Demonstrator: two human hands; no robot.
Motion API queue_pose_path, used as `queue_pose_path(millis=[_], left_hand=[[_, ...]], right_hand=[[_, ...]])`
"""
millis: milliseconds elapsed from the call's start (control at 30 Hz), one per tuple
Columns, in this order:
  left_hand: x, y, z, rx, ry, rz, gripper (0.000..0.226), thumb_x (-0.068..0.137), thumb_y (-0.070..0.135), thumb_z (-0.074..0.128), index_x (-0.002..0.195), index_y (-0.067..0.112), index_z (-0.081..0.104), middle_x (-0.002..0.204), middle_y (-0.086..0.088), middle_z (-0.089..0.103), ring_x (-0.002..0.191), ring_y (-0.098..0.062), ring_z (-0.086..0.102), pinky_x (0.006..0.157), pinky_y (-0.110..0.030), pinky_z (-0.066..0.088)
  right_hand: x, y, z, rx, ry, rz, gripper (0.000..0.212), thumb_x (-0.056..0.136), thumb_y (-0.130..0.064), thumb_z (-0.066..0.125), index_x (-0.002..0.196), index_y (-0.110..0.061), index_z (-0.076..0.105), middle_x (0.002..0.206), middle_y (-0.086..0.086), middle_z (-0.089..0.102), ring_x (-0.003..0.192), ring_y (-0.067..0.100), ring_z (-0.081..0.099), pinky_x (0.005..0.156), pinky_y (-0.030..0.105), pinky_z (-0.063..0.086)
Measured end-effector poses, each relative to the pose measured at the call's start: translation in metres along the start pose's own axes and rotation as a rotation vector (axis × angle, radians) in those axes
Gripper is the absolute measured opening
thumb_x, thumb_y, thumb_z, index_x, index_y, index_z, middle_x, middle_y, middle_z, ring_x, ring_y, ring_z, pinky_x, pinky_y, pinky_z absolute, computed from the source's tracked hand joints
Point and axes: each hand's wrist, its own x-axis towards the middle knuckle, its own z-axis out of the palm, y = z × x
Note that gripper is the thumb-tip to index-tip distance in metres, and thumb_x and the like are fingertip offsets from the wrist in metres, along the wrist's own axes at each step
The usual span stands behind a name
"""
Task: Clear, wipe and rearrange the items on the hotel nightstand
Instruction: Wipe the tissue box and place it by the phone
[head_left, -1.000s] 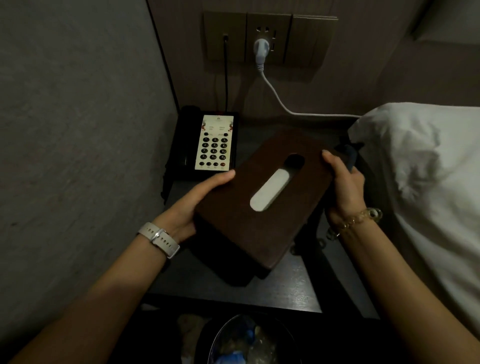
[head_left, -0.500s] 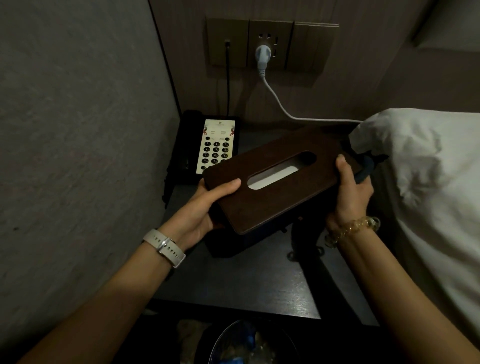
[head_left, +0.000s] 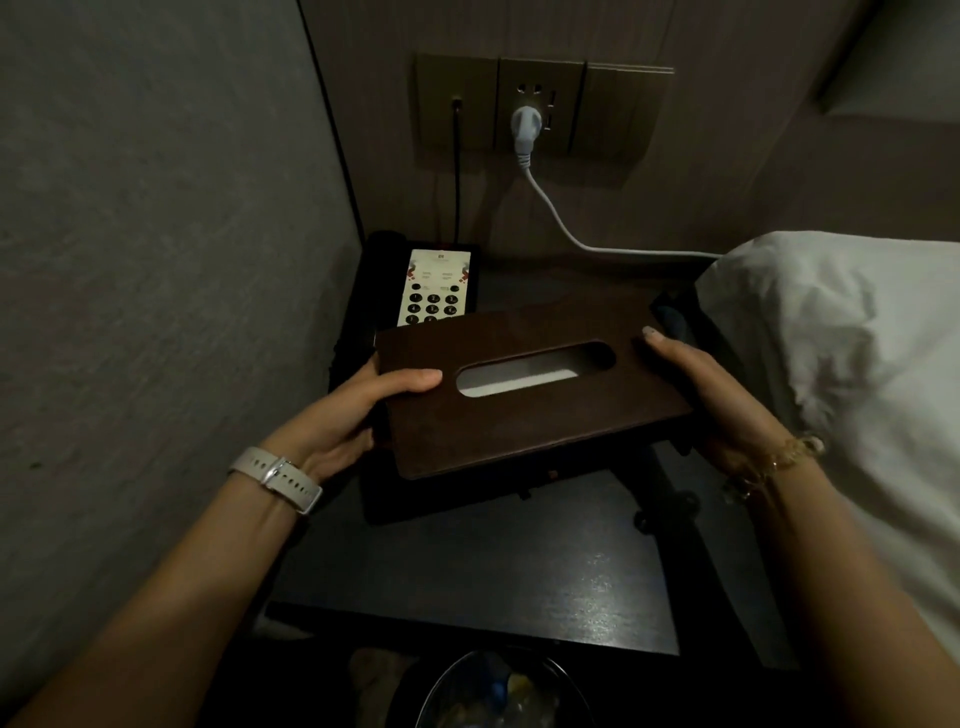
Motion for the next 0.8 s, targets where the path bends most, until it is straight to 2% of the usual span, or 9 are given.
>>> queue_pose_path(millis=[100,200,267,333,367,433,500,633,800], left_hand=[[0.000,-0.001,0.000,0.032,-0.039,-0.025,0.069,0.067,0.024,0.083,0.128,0.030,0.053,0.110,0.004,0.074,0.102,-0.015,0.070,0.071,-0.026,0.058],[-0.001,-0.002,-0.001,0.089,-0.080,-0.062,0.096,0.036,0.038,0.097,0.121,0.033,0.055,0.106,0.005,0.074,0.101,-0.015,0.071,0.072,-0.026,0.059],[-0.001,-0.003,-0.001,0.105,-0.101,-0.079,0.100,0.029,0.040,0.097,0.119,0.032,0.055,0.104,0.005,0.075,0.101,-0.015,0.071,0.072,-0.027,0.059],[0.000,-0.003,0.000,0.076,-0.100,-0.089,0.091,0.039,0.037,0.096,0.120,0.029,0.056,0.104,0.003,0.075,0.100,-0.017,0.071,0.071,-0.026,0.059],[0.001,-0.003,0.001,0.056,-0.090,-0.094,0.080,0.051,0.036,0.093,0.121,0.027,0.056,0.105,0.001,0.075,0.100,-0.017,0.071,0.071,-0.027,0.059],[0.002,-0.003,0.002,-0.003,-0.056,-0.086,0.053,0.075,0.034,0.077,0.123,0.023,0.058,0.109,-0.003,0.074,0.103,-0.019,0.070,0.074,-0.029,0.059],[0.003,-0.003,0.002,-0.071,-0.022,-0.046,0.044,0.081,0.041,0.066,0.121,0.024,0.062,0.116,-0.005,0.072,0.108,-0.021,0.068,0.080,-0.031,0.059],[0.004,-0.003,0.006,-0.169,0.045,0.075,0.047,0.080,0.048,0.065,0.123,0.029,0.059,0.128,-0.004,0.066,0.115,-0.022,0.064,0.088,-0.041,0.056],[0.012,-0.019,0.028,-0.242,0.121,0.157,0.072,0.080,0.034,0.068,0.143,0.019,0.038,0.137,-0.013,0.053,0.117,-0.030,0.062,0.091,-0.045,0.056]], right_hand=[[0.000,-0.001,-0.002,-0.015,-0.024,0.022,0.050,0.076,-0.050,0.071,0.115,-0.019,0.066,0.100,0.010,0.075,0.077,0.019,0.073,0.062,0.026,0.058],[0.000,-0.002,-0.006,-0.030,-0.027,0.031,0.048,0.071,-0.047,0.076,0.111,-0.022,0.068,0.095,0.009,0.076,0.075,0.022,0.074,0.059,0.029,0.058],[-0.002,-0.003,-0.008,-0.074,-0.041,0.045,0.049,0.067,-0.045,0.077,0.108,-0.021,0.068,0.088,0.008,0.076,0.071,0.021,0.074,0.055,0.027,0.057],[-0.001,-0.004,-0.008,-0.093,-0.025,0.063,0.054,0.063,-0.044,0.077,0.109,-0.016,0.067,0.083,0.007,0.076,0.066,0.020,0.073,0.052,0.025,0.056],[0.000,-0.005,-0.007,-0.081,-0.003,0.070,0.056,0.063,-0.043,0.077,0.110,-0.014,0.066,0.081,0.007,0.076,0.065,0.019,0.073,0.051,0.025,0.055],[0.001,-0.006,-0.003,-0.038,0.051,0.065,0.055,0.067,-0.040,0.076,0.113,-0.012,0.064,0.087,0.009,0.074,0.065,0.019,0.072,0.052,0.026,0.056],[0.002,-0.006,0.001,0.040,0.098,0.039,0.046,0.077,-0.036,0.074,0.115,-0.012,0.065,0.095,0.011,0.073,0.070,0.021,0.072,0.056,0.027,0.058],[0.001,0.003,0.013,0.265,0.247,-0.054,0.029,0.085,-0.026,0.070,0.110,-0.012,0.068,0.090,0.007,0.074,0.068,0.016,0.072,0.061,0.030,0.061],[-0.002,0.020,0.043,0.399,0.453,-0.143,0.039,0.087,-0.024,0.070,0.121,-0.006,0.062,0.113,0.016,0.070,0.096,0.025,0.069,0.091,0.041,0.056]])
